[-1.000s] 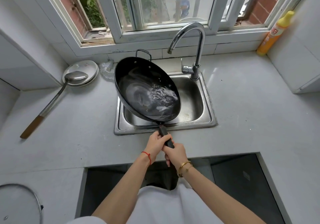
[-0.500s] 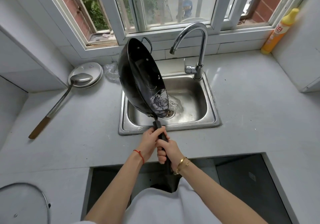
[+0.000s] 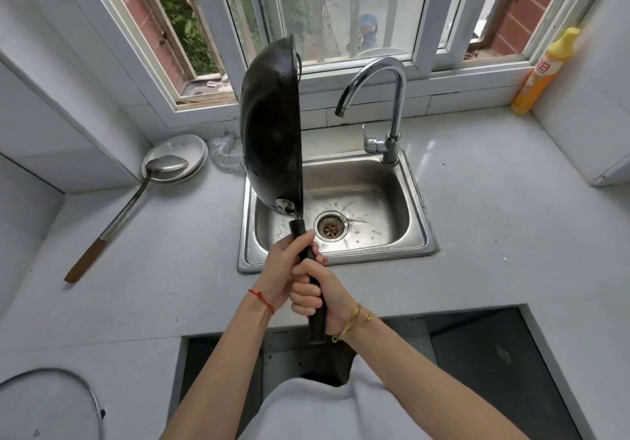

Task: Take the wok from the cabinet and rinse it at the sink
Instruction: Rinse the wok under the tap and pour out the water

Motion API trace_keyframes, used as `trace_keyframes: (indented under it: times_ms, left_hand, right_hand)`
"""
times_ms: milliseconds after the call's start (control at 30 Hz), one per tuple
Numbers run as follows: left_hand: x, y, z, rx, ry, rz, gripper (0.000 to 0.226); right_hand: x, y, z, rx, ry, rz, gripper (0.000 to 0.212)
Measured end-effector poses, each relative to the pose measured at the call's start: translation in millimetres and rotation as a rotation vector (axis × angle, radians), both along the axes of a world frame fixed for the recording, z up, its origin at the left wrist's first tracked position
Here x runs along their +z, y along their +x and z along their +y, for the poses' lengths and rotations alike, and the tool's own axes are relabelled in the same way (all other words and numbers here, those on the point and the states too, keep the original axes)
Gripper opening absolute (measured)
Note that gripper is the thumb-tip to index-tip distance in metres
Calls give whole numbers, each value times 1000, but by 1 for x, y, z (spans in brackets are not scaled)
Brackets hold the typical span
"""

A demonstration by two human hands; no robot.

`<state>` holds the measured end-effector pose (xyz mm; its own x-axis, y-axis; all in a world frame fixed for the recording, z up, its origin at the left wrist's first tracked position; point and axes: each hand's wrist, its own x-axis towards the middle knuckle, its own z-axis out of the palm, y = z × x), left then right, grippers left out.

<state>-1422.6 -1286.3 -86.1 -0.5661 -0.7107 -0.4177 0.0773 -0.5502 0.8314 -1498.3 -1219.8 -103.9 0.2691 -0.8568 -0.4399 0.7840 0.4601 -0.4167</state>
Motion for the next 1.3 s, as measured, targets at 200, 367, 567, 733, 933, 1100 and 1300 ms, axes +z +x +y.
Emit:
trace_keyframes:
  times_ms: [200,367,567,733,933,1100,1300]
  left_hand:
    - [10,3,0,-23,-86,-25,25]
    - [7,3,5,-42,-102,-49,26]
    - [-1,1,11,-30,-91,-98,25]
    - [-5,0,11,-25,-112,-128,25]
    - [-9,-1,9,-22,-114,-145,24]
    - [-9,-3,7,-37,-110,-144,27]
    - [-11,-2,4,-45,-123,-148,29]
  right_hand:
    - [10,5,0,-25,-29,-171,56]
    - [7,5,6,-39,-22,-199,56]
    - [-2,6,11,-47,-17,-182,55]
    - [-3,5,12,-54,-23,-228,49]
    - [-4,3,10,-44,-29,-241,50]
    - [-6,0,8,-34,-40,-239,51]
    - [-5,-1,7,-26,-25,-250,49]
